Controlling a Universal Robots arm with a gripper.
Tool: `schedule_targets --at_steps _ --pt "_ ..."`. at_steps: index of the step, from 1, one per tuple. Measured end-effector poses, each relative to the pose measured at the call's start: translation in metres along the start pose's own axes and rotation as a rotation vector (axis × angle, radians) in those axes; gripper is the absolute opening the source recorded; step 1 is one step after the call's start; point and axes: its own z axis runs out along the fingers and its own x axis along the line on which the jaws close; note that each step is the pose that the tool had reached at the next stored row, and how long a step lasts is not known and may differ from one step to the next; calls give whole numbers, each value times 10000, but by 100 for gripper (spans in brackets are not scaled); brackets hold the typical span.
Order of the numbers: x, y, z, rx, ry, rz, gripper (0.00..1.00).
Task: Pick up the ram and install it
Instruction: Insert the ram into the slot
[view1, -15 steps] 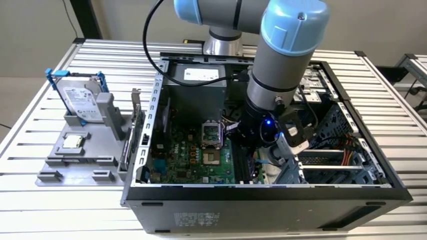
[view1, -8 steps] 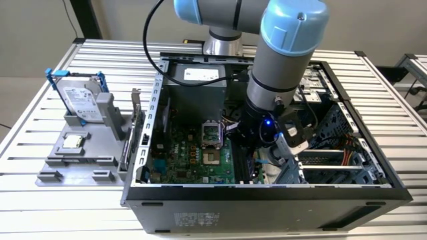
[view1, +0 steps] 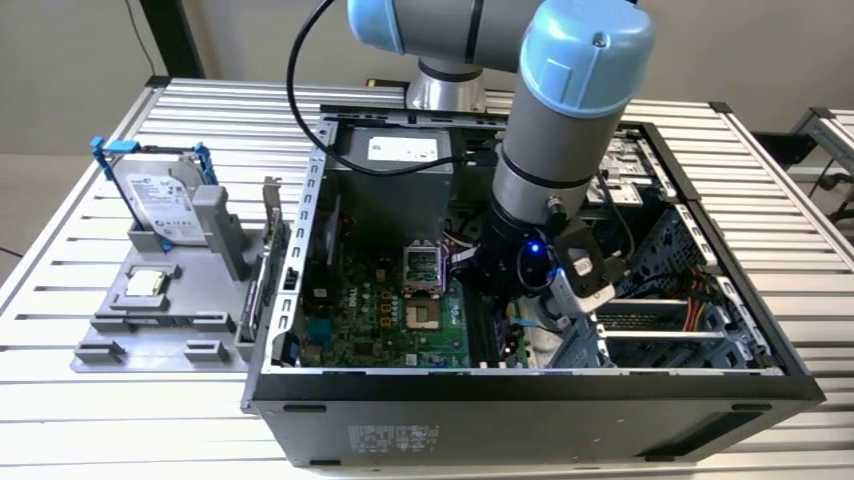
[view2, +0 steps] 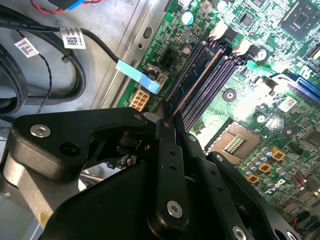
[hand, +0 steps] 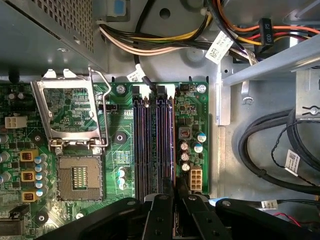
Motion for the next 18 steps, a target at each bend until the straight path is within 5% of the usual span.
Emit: schedule_targets --at_steps 7,8,12,18 --pt "0 1 7 -10 -2 0 0" --pt "0 1 8 -9 -2 0 100" --pt "-2 0 3 2 0 -1 100" --pt "-6 -1 -257 -1 1 0 100"
